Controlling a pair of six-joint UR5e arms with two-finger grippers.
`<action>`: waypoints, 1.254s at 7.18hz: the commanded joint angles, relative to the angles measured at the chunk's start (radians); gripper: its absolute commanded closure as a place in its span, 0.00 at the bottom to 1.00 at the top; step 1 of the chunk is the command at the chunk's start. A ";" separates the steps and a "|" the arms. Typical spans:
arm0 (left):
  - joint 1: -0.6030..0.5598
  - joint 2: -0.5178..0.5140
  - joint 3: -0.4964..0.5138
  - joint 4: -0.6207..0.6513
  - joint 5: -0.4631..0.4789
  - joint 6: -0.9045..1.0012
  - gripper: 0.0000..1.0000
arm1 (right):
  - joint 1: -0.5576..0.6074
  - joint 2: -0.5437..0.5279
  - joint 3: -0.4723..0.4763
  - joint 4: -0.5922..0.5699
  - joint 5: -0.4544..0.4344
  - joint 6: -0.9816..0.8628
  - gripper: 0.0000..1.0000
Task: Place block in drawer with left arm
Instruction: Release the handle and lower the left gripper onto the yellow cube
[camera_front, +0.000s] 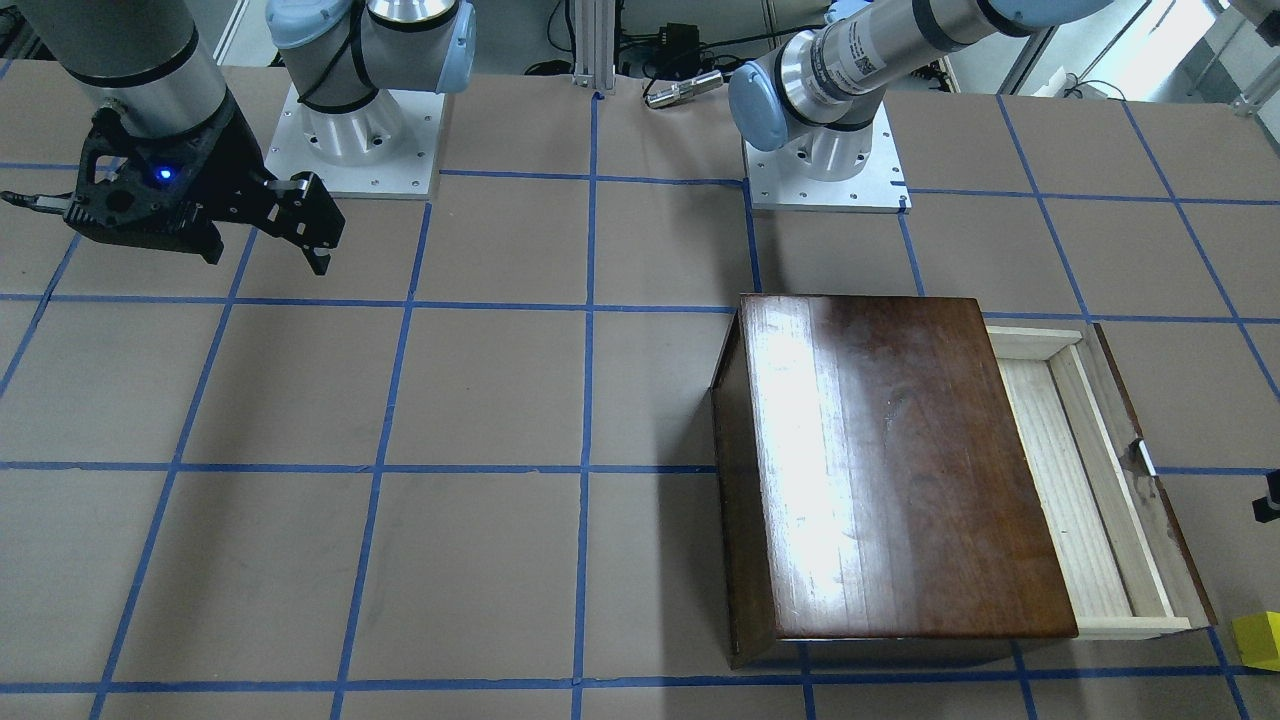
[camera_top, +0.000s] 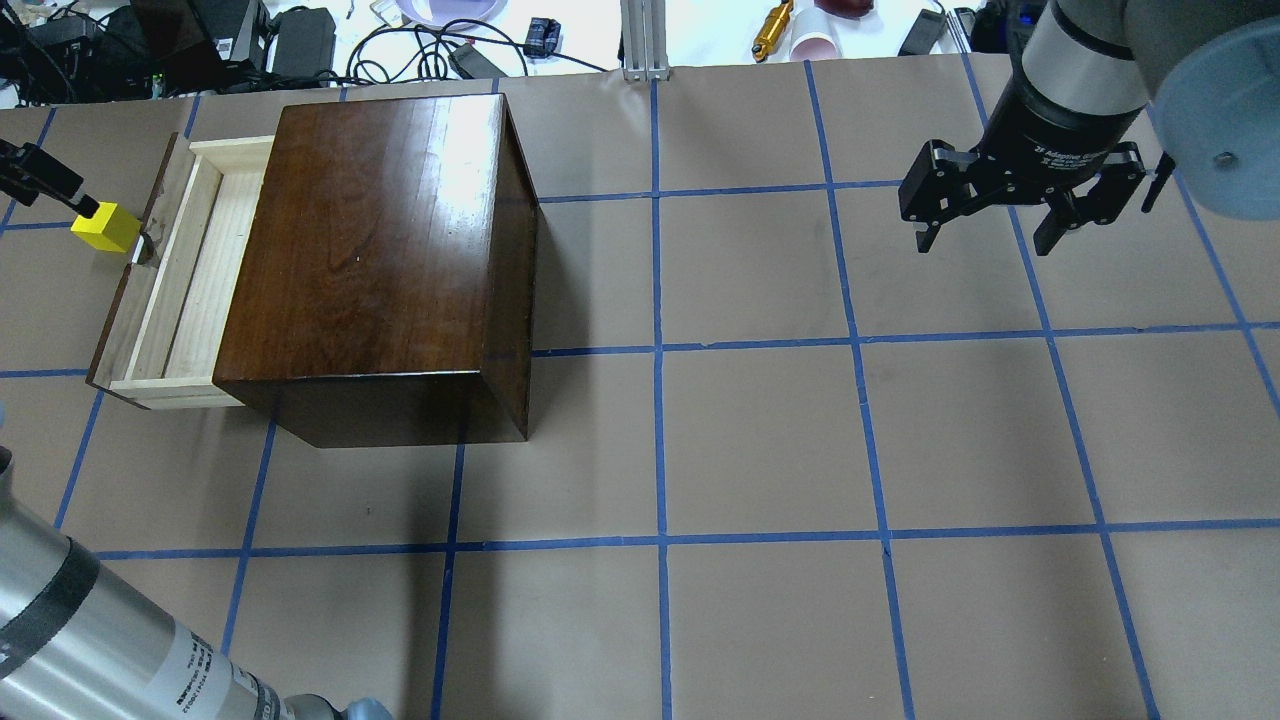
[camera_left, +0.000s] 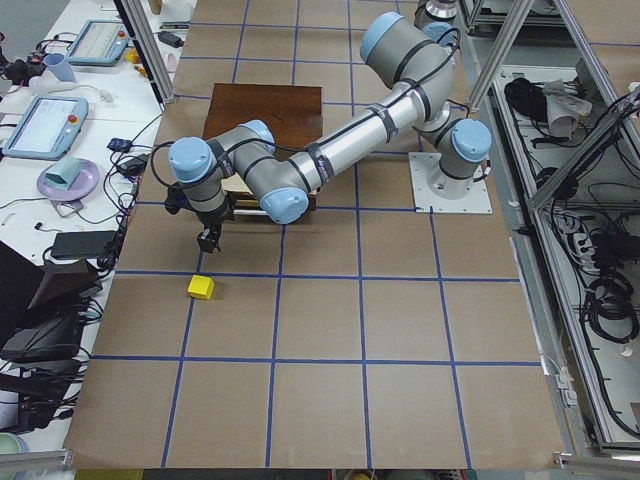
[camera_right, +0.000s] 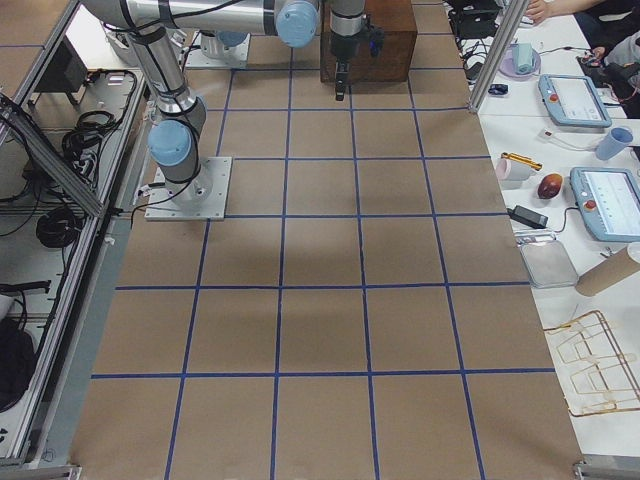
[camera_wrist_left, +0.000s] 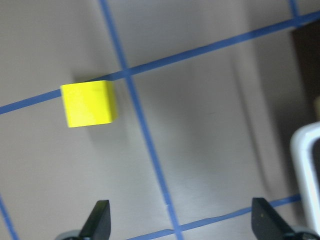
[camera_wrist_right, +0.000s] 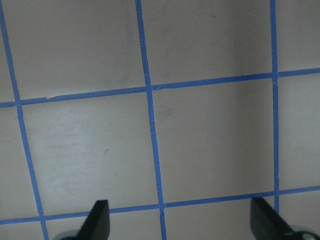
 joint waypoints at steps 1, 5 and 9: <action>0.006 -0.095 0.082 0.059 0.019 -0.009 0.01 | 0.000 0.000 0.000 0.000 0.000 0.000 0.00; 0.028 -0.210 0.111 0.174 0.005 0.018 0.01 | 0.000 0.000 0.000 0.000 0.000 0.000 0.00; 0.028 -0.295 0.183 0.174 -0.054 0.021 0.01 | 0.000 0.000 0.000 0.000 0.000 0.000 0.00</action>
